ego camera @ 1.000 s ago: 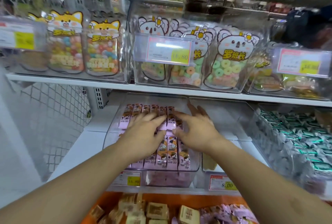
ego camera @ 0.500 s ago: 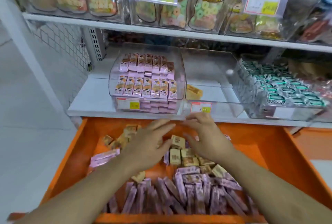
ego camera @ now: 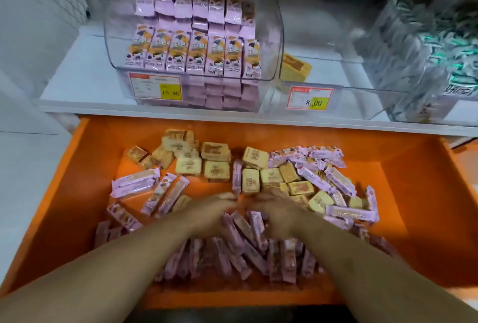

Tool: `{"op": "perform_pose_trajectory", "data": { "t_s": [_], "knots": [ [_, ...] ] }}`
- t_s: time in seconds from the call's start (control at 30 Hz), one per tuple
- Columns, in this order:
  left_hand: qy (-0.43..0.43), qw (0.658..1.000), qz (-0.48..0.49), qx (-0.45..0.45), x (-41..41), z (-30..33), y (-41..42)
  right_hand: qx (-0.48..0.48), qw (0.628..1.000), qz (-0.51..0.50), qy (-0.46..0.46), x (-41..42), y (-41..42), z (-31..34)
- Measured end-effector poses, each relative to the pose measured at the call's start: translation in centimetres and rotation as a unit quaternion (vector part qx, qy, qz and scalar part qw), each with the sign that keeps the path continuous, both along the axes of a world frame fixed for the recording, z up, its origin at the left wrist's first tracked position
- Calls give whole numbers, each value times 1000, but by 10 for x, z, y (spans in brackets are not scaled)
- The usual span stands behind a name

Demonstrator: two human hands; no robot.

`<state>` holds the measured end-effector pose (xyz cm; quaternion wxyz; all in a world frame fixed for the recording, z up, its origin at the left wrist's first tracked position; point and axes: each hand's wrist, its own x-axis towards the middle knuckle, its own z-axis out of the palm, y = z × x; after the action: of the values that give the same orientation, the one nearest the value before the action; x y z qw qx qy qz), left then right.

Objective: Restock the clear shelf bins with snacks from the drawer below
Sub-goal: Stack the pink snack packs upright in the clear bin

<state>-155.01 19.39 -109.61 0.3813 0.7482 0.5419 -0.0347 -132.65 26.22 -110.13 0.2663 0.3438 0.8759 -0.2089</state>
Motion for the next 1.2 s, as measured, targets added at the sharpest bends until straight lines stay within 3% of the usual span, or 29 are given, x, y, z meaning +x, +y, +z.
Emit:
{"op": "perform_pose_trajectory", "data": {
  "t_s": [0.23,0.37,0.5,0.6,0.7,0.87,1.07,1.2],
  "knots": [
    [43,996,-31,-78,-2,-50,9,24,999,37,30,-3,4,-24],
    [40,998,1,-43,1,-61,10,33,998,26,41,-3,4,-27],
    [38,998,15,-41,1,-57,7,-17,996,-38,73,-2,7,-20],
    [31,997,50,-40,-4,-36,6,-68,985,-137,83,-7,12,2],
    [-30,988,130,-73,-10,6,8,-111,967,-204,106,-11,21,32],
    [-130,965,223,-49,-20,103,13,-96,940,-249,212,-25,31,120],
    [-308,899,310,-28,-33,206,1,-107,864,-308,384,-30,14,229],
    [-471,788,394,-31,-31,246,-15,-122,815,-310,473,-34,-12,274]
  ]
}}
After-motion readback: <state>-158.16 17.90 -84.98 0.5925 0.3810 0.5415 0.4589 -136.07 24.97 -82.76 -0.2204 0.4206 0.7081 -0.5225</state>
